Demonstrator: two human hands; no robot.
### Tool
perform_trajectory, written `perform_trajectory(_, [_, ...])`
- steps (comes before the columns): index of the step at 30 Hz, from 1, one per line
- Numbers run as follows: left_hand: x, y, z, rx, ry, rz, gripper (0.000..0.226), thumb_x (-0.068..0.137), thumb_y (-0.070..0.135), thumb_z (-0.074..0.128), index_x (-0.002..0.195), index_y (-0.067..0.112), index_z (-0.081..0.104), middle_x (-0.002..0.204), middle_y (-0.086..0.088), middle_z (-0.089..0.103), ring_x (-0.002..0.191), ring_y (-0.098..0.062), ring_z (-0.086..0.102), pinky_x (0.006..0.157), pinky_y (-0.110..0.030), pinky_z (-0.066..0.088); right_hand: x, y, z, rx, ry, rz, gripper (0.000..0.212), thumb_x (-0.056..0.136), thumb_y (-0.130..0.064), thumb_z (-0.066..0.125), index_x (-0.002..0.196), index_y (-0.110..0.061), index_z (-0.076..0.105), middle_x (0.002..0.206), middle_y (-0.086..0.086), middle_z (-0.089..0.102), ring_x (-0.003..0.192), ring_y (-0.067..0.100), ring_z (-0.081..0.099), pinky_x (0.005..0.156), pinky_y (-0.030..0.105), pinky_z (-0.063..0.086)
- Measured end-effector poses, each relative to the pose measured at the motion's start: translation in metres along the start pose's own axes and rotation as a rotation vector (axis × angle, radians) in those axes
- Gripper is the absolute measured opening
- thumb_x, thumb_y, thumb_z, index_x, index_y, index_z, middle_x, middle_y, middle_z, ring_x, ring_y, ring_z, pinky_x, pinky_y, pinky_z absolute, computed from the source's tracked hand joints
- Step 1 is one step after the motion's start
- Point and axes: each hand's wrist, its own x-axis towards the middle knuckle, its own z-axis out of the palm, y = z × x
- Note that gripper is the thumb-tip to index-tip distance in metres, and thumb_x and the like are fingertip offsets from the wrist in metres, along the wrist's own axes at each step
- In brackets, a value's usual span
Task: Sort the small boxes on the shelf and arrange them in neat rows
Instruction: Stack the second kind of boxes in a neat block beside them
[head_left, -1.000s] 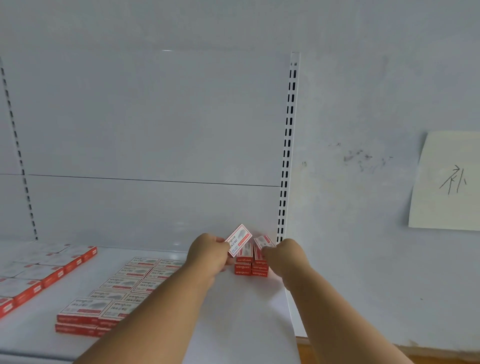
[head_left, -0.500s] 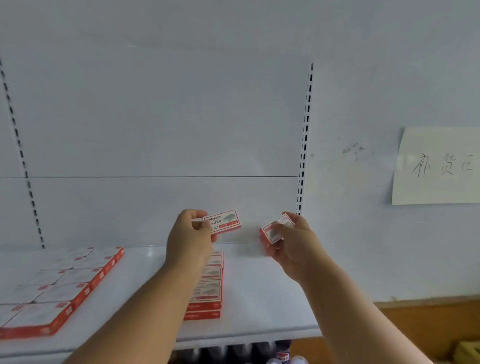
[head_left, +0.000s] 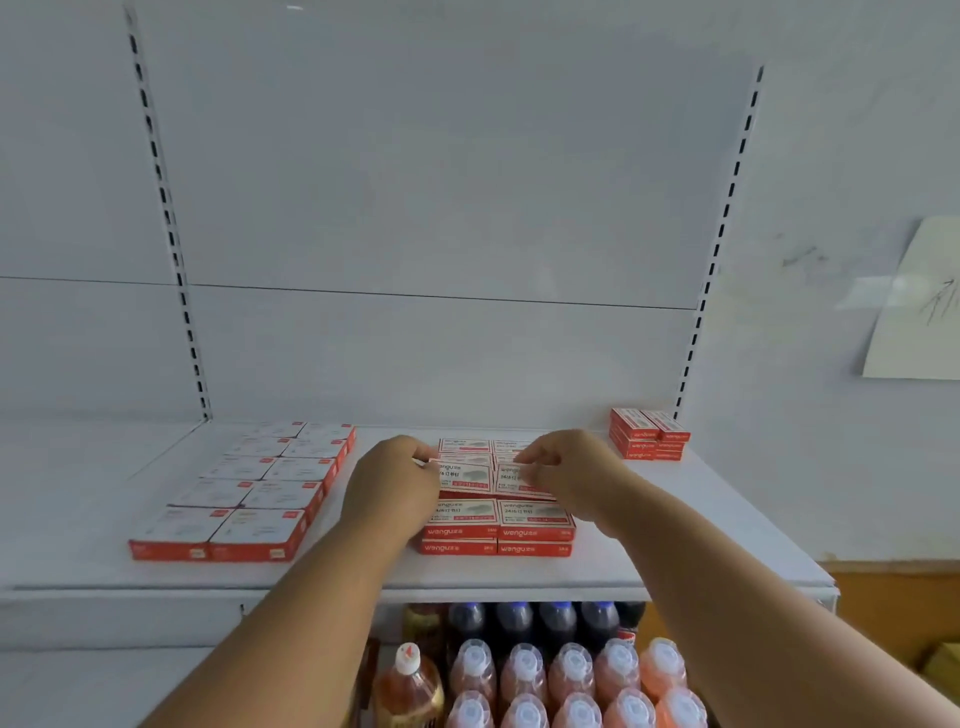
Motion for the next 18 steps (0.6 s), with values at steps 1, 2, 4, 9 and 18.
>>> perform_trajectory(1, [0.0,-0.002,0.0,0.002,-0.018,-0.003,0.023,0.098,0.027,0.054,0.116,0.021,0.068,0.109,0.001,0.071,0.085,-0.014,0.067,0.057,-0.019,0.047,0.0,-0.003,0.0,-0.058,-0.006,-0.018,0.017,0.092,-0.02,0.064,0.107,-0.02,0.072,0.099,-0.004,0.069,0.084,0.016,0.068,0.074,0.031,0.059])
perform_trajectory(2, [0.0,-0.003,-0.001,0.012,-0.035,0.003,0.023,0.098,0.027,0.054,0.116,0.021,0.068,0.107,0.002,0.071,0.085,-0.014,0.067,0.058,-0.019,0.048,0.0,-0.006,0.0,-0.138,-0.002,-0.037,0.02,0.092,-0.021,0.063,0.109,-0.021,0.073,0.104,-0.004,0.069,0.089,0.016,0.067,0.08,0.031,0.058])
perform_trajectory(4, [0.002,-0.005,-0.001,0.046,-0.067,0.024,0.024,0.099,0.029,0.054,0.116,0.022,0.068,0.104,0.004,0.072,0.084,-0.012,0.067,0.062,-0.02,0.051,-0.002,-0.013,-0.001,-0.342,-0.007,-0.059,0.023,0.094,-0.024,0.059,0.113,-0.023,0.072,0.111,-0.004,0.069,0.097,0.017,0.065,0.085,0.03,0.055])
perform_trajectory(9, [0.003,-0.006,-0.004,0.129,-0.124,0.058,0.024,0.099,0.031,0.053,0.113,0.021,0.07,0.104,0.003,0.072,0.086,-0.013,0.066,0.065,-0.02,0.05,-0.004,-0.018,0.001,-0.583,-0.01,0.02,0.033,0.094,-0.041,0.055,0.106,-0.013,0.069,0.101,0.003,0.069,0.09,0.019,0.066,0.079,0.032,0.057])
perform_trajectory(18, [0.0,-0.003,-0.004,0.179,-0.107,0.078,0.016,0.097,0.032,0.056,0.107,0.023,0.066,0.103,0.004,0.069,0.084,-0.012,0.066,0.06,-0.019,0.049,-0.005,-0.007,0.001,-0.415,0.003,-0.003,0.023,0.094,-0.032,0.06,0.099,-0.015,0.075,0.091,0.0,0.071,0.082,0.016,0.067,0.073,0.029,0.056])
